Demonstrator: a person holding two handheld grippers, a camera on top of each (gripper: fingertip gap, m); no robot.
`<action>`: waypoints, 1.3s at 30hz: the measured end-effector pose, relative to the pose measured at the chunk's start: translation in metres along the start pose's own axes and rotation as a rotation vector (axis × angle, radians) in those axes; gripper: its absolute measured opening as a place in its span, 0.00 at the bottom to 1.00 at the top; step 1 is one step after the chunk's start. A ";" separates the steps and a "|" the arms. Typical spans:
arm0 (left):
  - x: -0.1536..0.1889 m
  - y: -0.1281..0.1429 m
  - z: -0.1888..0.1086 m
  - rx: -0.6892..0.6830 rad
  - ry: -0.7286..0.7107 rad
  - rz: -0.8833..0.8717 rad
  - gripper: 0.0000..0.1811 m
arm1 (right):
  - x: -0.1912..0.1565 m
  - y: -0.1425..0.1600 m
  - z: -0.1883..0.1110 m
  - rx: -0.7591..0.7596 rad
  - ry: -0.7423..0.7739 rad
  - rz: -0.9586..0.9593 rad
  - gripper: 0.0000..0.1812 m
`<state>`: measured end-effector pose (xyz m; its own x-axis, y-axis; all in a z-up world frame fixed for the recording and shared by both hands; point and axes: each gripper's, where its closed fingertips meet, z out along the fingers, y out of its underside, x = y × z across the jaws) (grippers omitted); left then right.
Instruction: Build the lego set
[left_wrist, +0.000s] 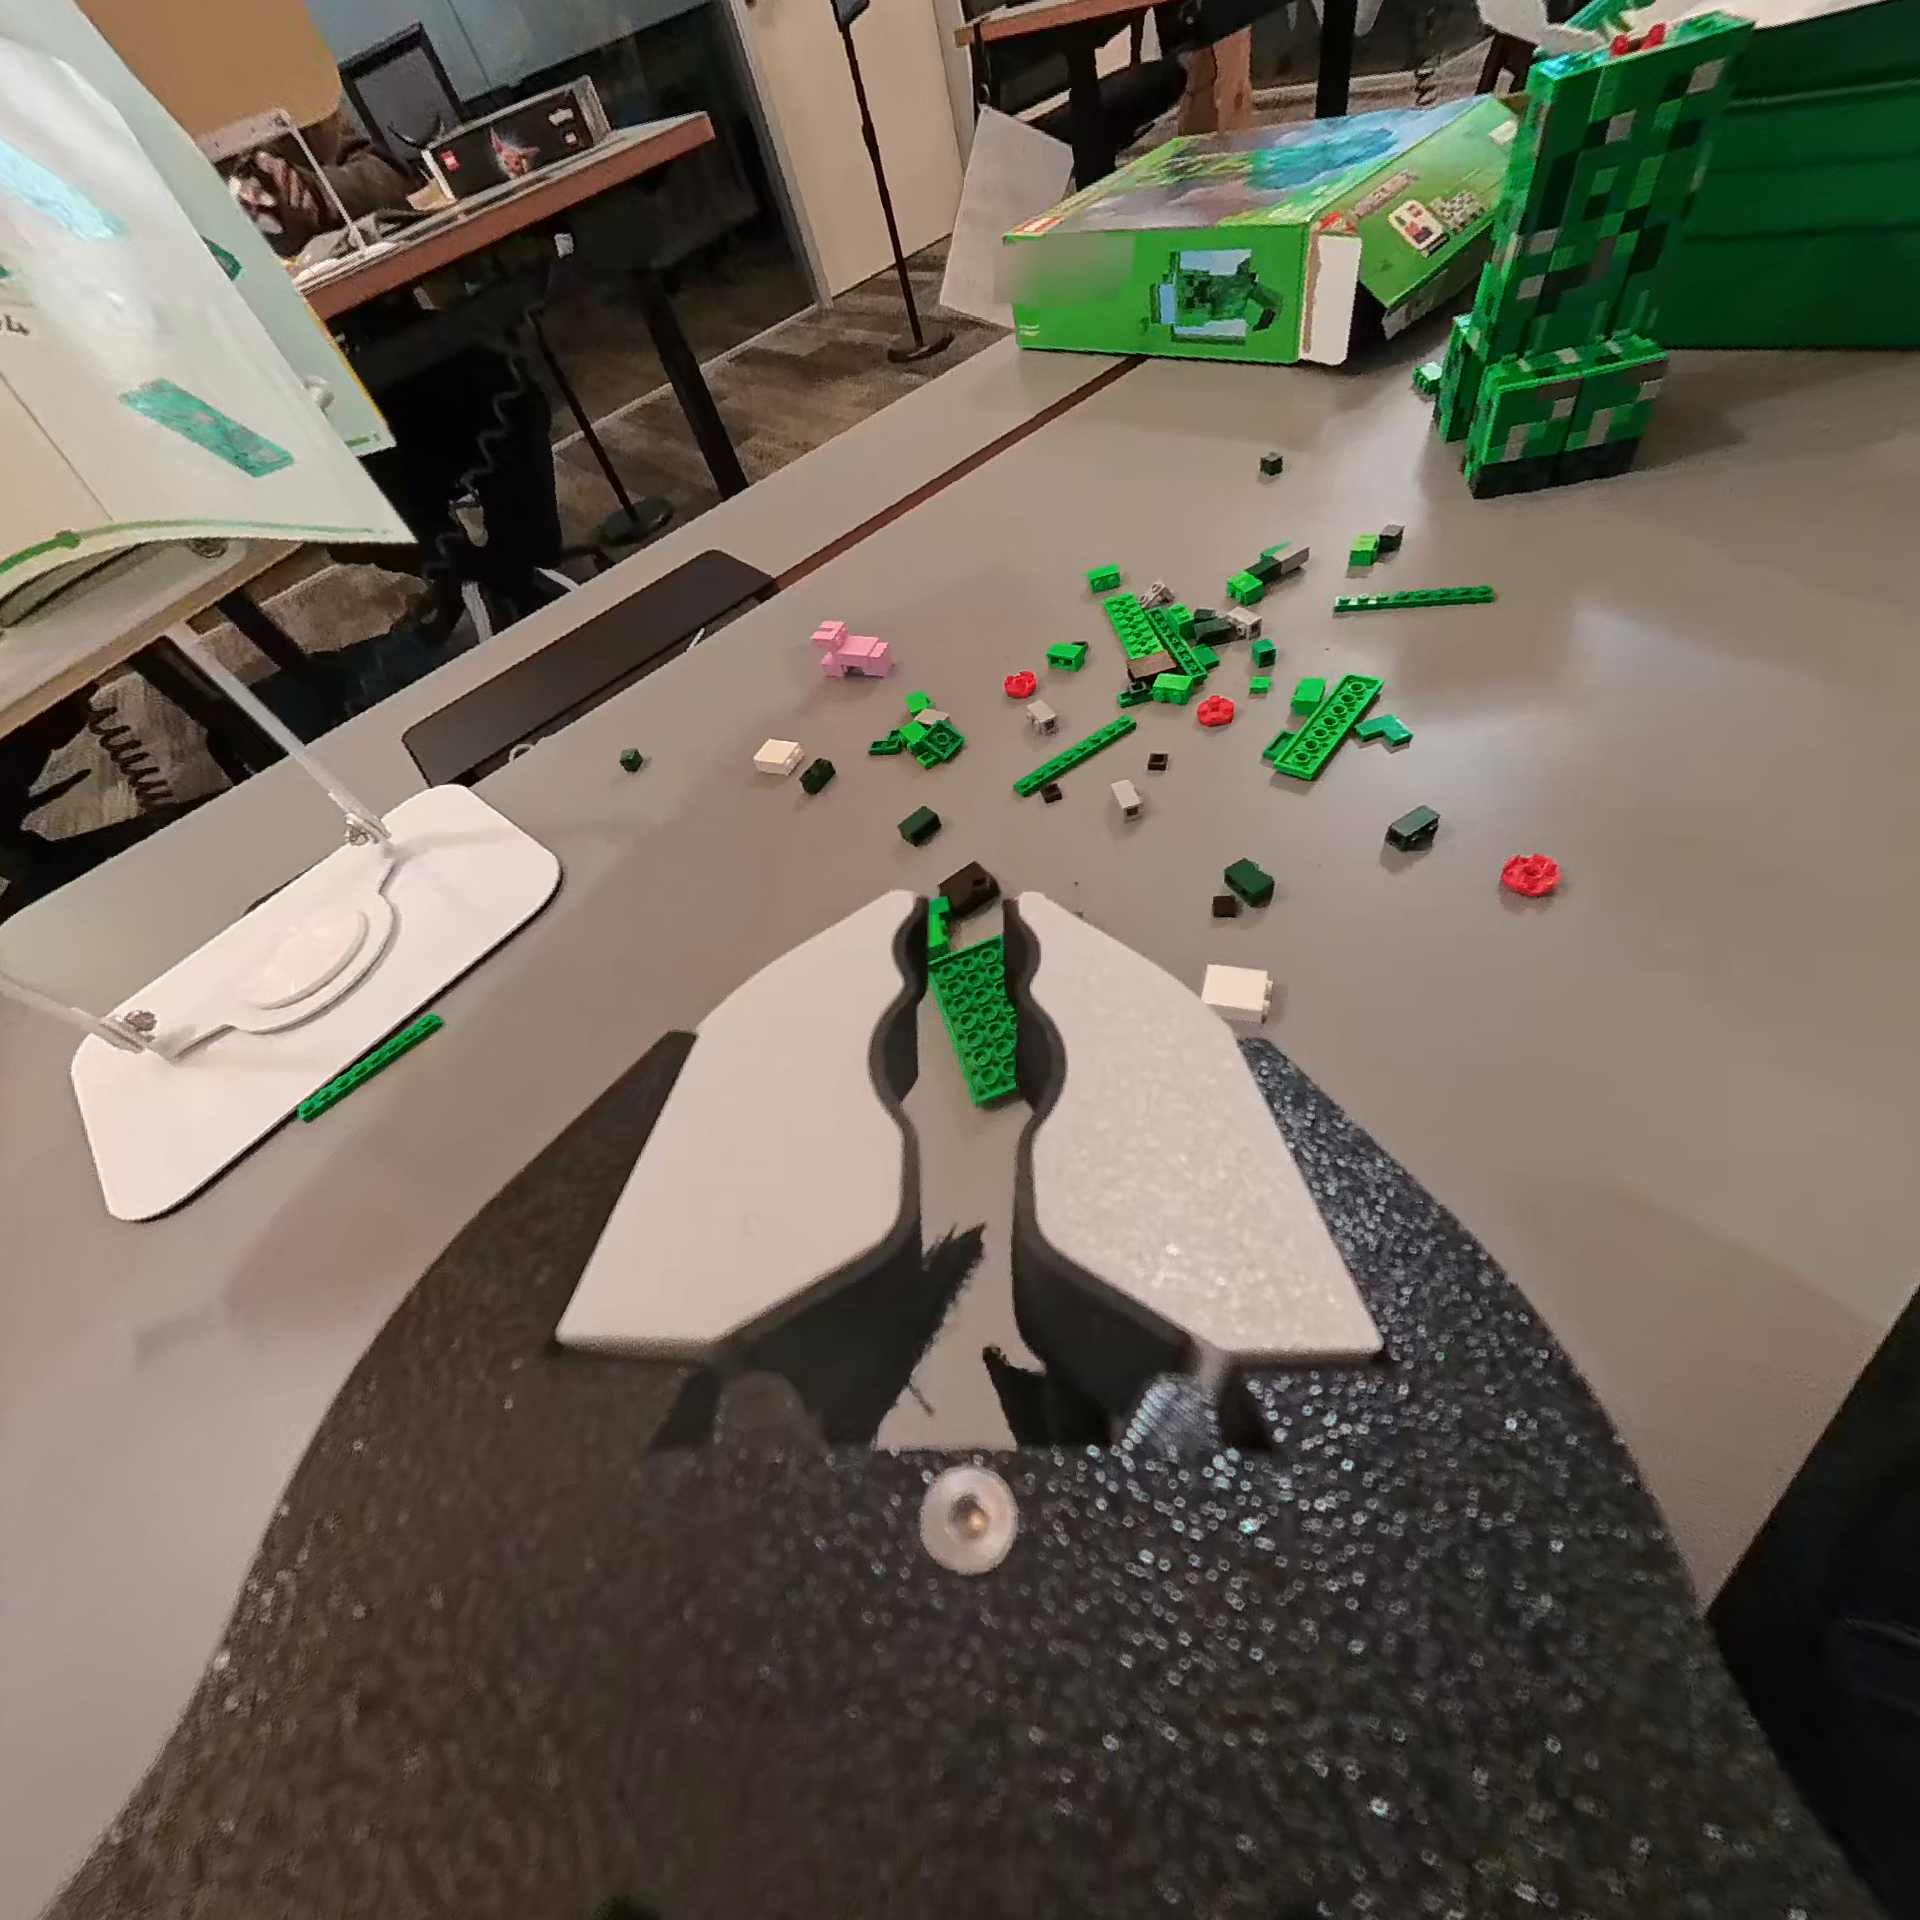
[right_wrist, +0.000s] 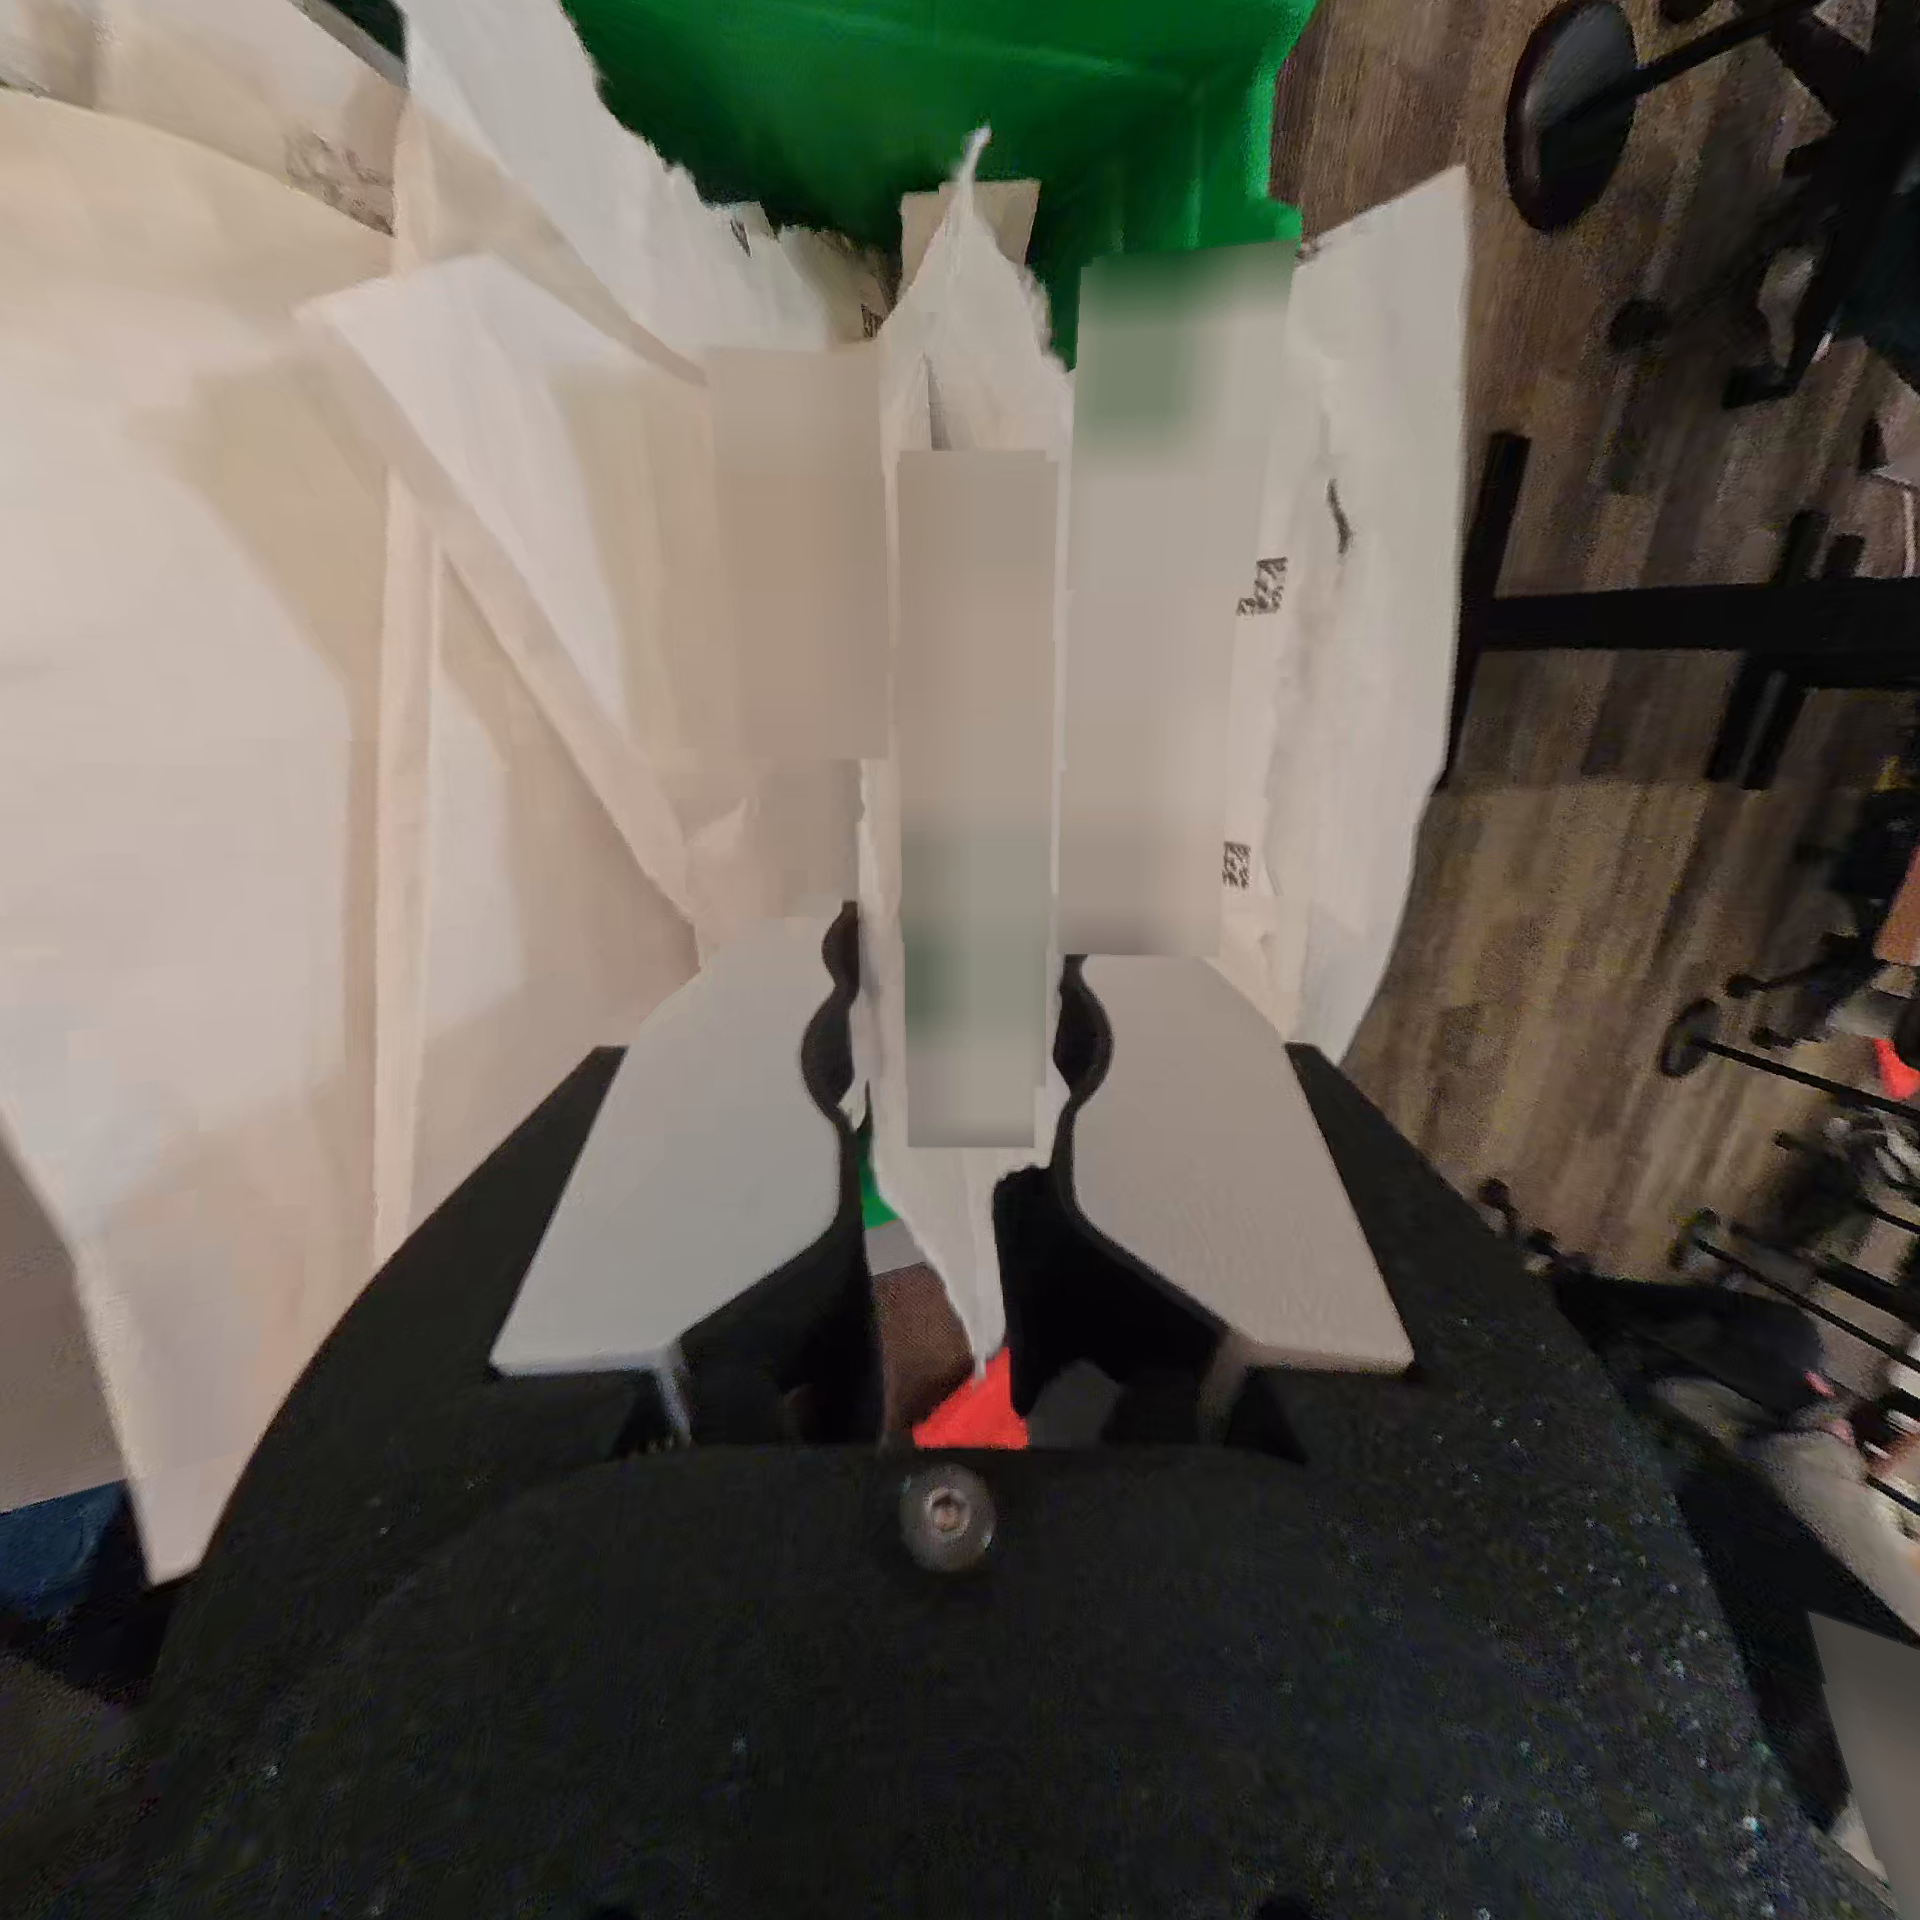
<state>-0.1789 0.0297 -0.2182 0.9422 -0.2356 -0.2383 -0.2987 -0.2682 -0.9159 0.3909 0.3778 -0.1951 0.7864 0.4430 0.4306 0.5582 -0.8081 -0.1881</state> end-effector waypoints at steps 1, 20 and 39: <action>-0.001 0.001 -0.001 0.000 -0.004 -0.003 0.08 | 0.001 0.002 -0.009 0.031 -0.012 0.022 0.21; -0.048 0.018 -0.020 0.013 -0.176 -0.244 0.14 | -0.321 -0.098 -0.284 1.365 -0.572 -0.299 0.19; -0.118 0.076 -0.040 -0.160 -0.610 -0.334 0.48 | -0.585 -0.117 -0.268 1.395 -0.982 -0.323 0.41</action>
<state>-0.3186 -0.0004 -0.2464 0.8904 0.4347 -0.1346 0.0457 -0.3798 -0.9240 -0.2053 0.1094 -0.1883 0.1654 0.9851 0.0479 0.0859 0.0340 -0.9957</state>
